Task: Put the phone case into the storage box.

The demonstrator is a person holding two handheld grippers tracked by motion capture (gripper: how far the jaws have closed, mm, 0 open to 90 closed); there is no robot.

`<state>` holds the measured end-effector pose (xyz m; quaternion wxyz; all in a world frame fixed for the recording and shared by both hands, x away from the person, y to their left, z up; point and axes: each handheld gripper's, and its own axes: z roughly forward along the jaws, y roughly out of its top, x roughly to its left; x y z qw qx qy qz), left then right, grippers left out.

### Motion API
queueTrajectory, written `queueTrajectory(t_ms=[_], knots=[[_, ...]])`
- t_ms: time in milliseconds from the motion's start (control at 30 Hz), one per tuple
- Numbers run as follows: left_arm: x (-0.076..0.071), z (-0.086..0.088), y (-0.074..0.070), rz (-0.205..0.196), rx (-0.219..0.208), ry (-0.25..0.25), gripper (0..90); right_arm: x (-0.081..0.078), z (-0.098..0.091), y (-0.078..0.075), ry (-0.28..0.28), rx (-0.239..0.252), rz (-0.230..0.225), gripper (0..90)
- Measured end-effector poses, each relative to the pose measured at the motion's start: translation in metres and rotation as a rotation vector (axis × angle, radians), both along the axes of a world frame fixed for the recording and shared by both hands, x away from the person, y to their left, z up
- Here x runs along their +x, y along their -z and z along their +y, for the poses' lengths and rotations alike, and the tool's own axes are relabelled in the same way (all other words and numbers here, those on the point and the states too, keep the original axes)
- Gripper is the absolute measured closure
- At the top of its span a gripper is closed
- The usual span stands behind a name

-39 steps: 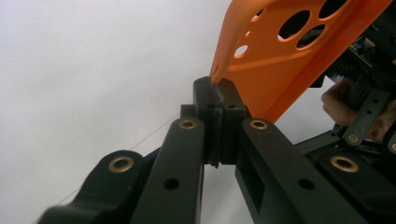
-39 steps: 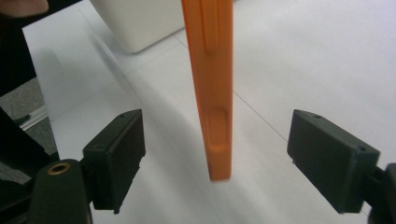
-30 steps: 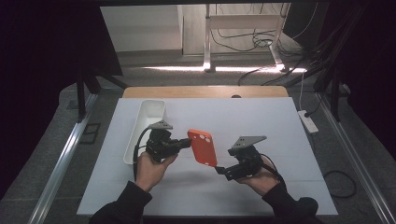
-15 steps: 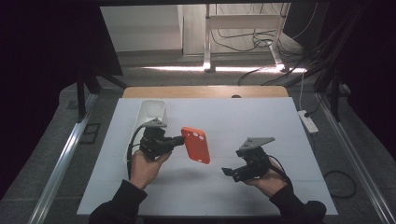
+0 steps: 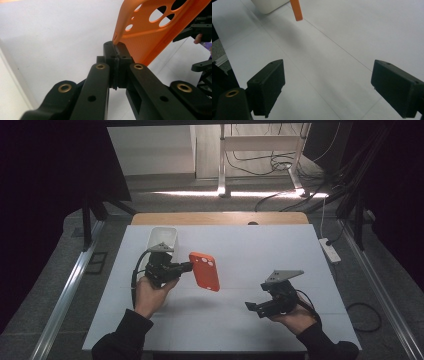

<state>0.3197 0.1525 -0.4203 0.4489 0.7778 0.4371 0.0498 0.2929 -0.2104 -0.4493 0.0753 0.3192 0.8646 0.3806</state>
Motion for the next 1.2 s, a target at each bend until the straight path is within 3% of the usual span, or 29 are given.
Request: queueTrajectory(t_ms=[467,667,1200], knots=[[0.012,0.009,-0.004,-0.004,0.015,-0.013,89.4,-0.01,-0.025,-0.004,0.054,0.007,-0.011,7.6],[0.017,0.011,-0.004,0.0,0.018,-0.015,89.4,-0.015,-0.034,0.0,0.071,-0.052,-0.016,1.9],[0.029,0.02,-0.017,-0.009,0.022,-0.038,89.4,-0.029,-0.066,0.004,0.115,-0.044,-0.002,0.0]])
